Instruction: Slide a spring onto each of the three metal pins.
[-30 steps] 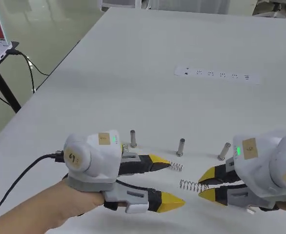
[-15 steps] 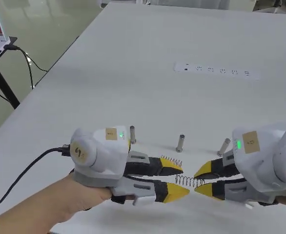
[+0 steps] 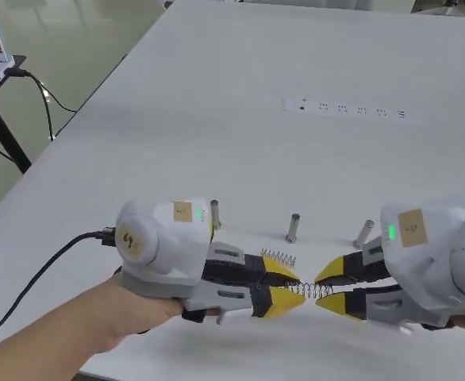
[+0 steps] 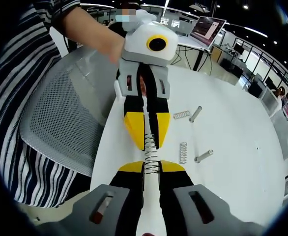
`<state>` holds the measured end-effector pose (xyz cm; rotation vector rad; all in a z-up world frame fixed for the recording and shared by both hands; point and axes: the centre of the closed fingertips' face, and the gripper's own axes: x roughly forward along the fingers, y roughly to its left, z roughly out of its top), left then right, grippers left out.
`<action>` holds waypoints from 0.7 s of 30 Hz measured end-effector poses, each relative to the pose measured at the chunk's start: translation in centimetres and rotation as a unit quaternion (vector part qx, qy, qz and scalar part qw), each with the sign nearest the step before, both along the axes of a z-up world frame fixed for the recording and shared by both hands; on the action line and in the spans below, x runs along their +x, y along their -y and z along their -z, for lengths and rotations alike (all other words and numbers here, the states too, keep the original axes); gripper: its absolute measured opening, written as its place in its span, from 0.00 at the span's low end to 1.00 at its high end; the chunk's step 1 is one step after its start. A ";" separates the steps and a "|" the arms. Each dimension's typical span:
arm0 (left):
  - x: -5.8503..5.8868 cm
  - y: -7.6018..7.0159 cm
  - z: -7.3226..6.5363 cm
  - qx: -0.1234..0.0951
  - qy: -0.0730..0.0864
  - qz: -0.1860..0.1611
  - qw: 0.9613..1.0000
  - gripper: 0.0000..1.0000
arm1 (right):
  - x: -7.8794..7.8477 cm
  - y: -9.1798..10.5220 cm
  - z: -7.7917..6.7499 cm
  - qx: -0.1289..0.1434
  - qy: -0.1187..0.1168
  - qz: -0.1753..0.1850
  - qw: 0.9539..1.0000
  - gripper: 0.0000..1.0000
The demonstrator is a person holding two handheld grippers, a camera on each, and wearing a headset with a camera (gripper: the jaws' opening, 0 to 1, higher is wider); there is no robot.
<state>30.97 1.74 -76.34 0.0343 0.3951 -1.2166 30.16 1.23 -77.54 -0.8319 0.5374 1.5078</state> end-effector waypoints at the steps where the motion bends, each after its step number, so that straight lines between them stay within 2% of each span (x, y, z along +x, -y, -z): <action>1: 0.0 0.0 0.0 0.000 -0.001 0.002 1.000 0.03 | -0.1 0.0 0.0 0.001 -0.002 0.001 1.000 0.08; 4: -0.2 0.0 -0.1 0.000 -0.003 0.009 1.000 0.03 | -0.2 0.0 0.0 0.008 -0.010 0.007 1.000 0.08; 11: -0.6 0.1 0.0 0.002 -0.008 0.019 1.000 0.02 | -0.4 0.0 0.0 0.015 -0.013 0.013 1.000 0.09; 17: -0.9 0.0 0.1 0.007 -0.011 0.029 0.999 0.02 | -0.6 0.8 0.7 0.004 -0.020 0.021 1.000 0.09; 21: -1.0 0.0 0.1 0.010 -0.013 0.035 0.999 0.02 | -0.7 0.9 0.8 0.007 -0.015 0.020 1.000 0.08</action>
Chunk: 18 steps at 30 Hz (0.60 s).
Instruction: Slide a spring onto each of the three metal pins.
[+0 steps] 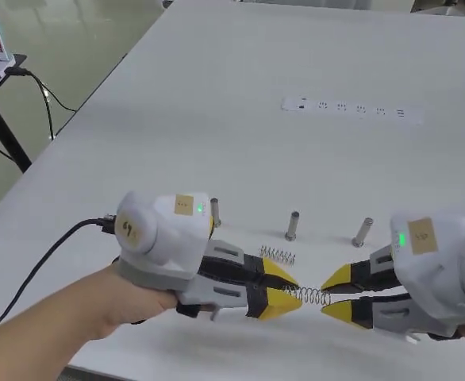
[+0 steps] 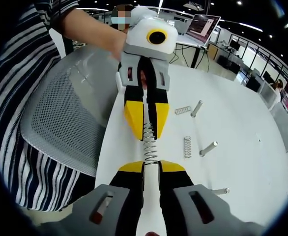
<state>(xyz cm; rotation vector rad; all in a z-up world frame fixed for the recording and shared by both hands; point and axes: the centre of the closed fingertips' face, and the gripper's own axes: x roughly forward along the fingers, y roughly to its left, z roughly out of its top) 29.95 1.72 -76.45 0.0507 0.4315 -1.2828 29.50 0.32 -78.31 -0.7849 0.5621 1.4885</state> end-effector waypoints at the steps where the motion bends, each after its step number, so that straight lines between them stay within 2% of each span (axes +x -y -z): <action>1: 0.0 0.0 0.0 0.000 -0.001 0.000 1.000 0.02 | 0.0 -0.1 -0.1 0.000 0.009 -0.003 1.000 0.08; 2: 0.1 0.0 0.1 0.002 0.001 -0.001 1.000 0.02 | 0.2 -0.1 -0.2 0.001 0.021 -0.007 1.000 0.08; 3: 0.1 0.0 0.1 0.002 0.001 -0.001 1.000 0.02 | 0.1 -0.1 -0.2 0.002 0.023 -0.009 1.000 0.08; 7: 0.0 0.1 0.3 0.006 0.000 0.005 1.000 0.02 | -0.1 -0.1 0.0 0.006 0.006 -0.007 1.000 0.08; 13: 0.0 0.1 0.5 0.011 0.001 0.006 1.000 0.02 | -0.1 0.0 0.1 0.008 0.007 -0.007 1.000 0.08; 18: 0.3 0.0 0.5 0.010 0.004 0.004 1.000 0.03 | 0.2 0.1 -0.6 0.016 0.009 0.003 1.000 0.07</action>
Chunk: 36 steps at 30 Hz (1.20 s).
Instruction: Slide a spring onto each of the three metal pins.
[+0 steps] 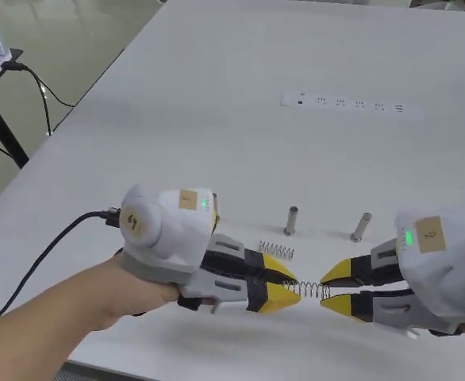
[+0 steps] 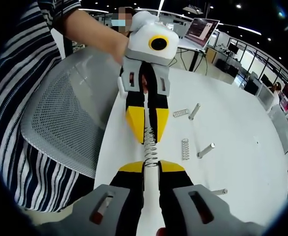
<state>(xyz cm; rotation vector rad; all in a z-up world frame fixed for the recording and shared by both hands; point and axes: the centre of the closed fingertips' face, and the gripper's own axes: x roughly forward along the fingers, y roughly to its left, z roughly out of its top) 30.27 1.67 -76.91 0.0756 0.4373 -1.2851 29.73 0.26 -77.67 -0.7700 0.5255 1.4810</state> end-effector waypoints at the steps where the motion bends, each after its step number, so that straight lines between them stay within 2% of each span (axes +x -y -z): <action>1: 0.1 0.0 0.0 0.001 0.002 -0.001 1.000 0.03 | 0.0 0.0 -0.2 0.003 0.001 0.000 1.000 0.07; 7: -0.1 -0.1 0.5 0.016 0.006 0.004 1.000 0.03 | -0.2 -0.4 -1.4 0.034 0.000 -0.013 0.999 0.07; 8: -0.1 0.0 0.6 0.018 0.007 0.005 1.000 0.03 | -0.3 -0.5 -1.6 0.041 -0.005 -0.011 0.999 0.08; 11: -0.4 0.1 1.1 0.030 0.011 0.011 0.999 0.02 | -0.4 -1.4 -2.7 0.083 -0.039 0.006 0.996 0.08; 12: -0.4 0.1 1.1 0.032 0.012 0.010 0.999 0.02 | -0.4 -1.5 -2.8 0.087 -0.040 0.007 0.995 0.08; 15: -0.2 0.0 1.1 0.033 0.013 0.006 0.999 0.02 | -0.4 -1.6 -2.8 0.086 -0.027 -0.001 0.996 0.07; 20: -0.3 0.1 1.1 0.033 0.013 0.008 0.999 0.02 | -1.0 -2.3 -3.7 0.109 -0.016 -0.014 0.994 0.07; 23: -0.1 0.2 1.3 0.038 0.021 0.005 0.999 0.02 | -1.1 -2.6 -3.6 0.109 -0.004 -0.022 0.994 0.07; 30: 0.0 0.8 0.8 0.025 0.020 0.002 0.999 0.02 | -1.0 -3.7 -4.3 0.137 0.008 -0.022 0.990 0.07; 36: 0.2 0.8 0.7 0.025 0.024 -0.002 0.999 0.02 | -0.9 -3.9 -4.4 0.139 0.016 -0.024 0.990 0.07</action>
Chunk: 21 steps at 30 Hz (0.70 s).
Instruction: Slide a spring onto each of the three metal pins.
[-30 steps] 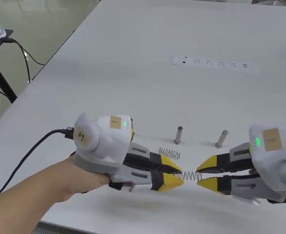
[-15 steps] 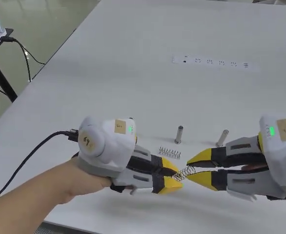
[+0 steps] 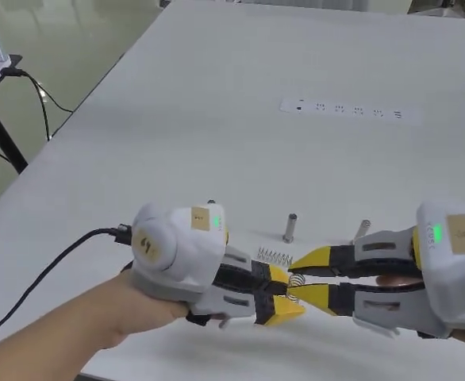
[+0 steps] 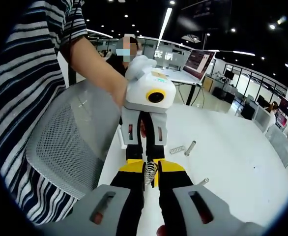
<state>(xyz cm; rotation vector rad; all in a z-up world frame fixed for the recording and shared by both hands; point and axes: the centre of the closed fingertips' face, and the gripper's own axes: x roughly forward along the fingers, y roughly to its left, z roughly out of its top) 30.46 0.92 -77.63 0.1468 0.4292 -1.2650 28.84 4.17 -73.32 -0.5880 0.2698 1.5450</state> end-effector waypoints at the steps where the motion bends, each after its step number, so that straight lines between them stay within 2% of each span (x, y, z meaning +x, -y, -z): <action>1: 0.0 0.0 0.0 0.000 0.000 0.000 1.000 0.02 | 0.0 0.0 0.0 0.001 0.001 -0.001 1.000 0.07; 9: -0.2 -0.1 0.2 0.005 -0.003 0.003 1.000 0.03 | 0.0 -0.1 0.1 0.006 0.001 0.001 1.000 0.07; 17: 0.0 -0.2 0.2 0.003 -0.008 -0.006 1.000 0.04 | 0.2 -0.1 -0.1 0.007 0.003 0.003 1.000 0.06; 21: 0.1 -0.4 0.2 0.000 -0.023 -0.016 1.000 0.04 | 0.2 -0.1 -0.2 0.006 0.007 0.003 1.000 0.06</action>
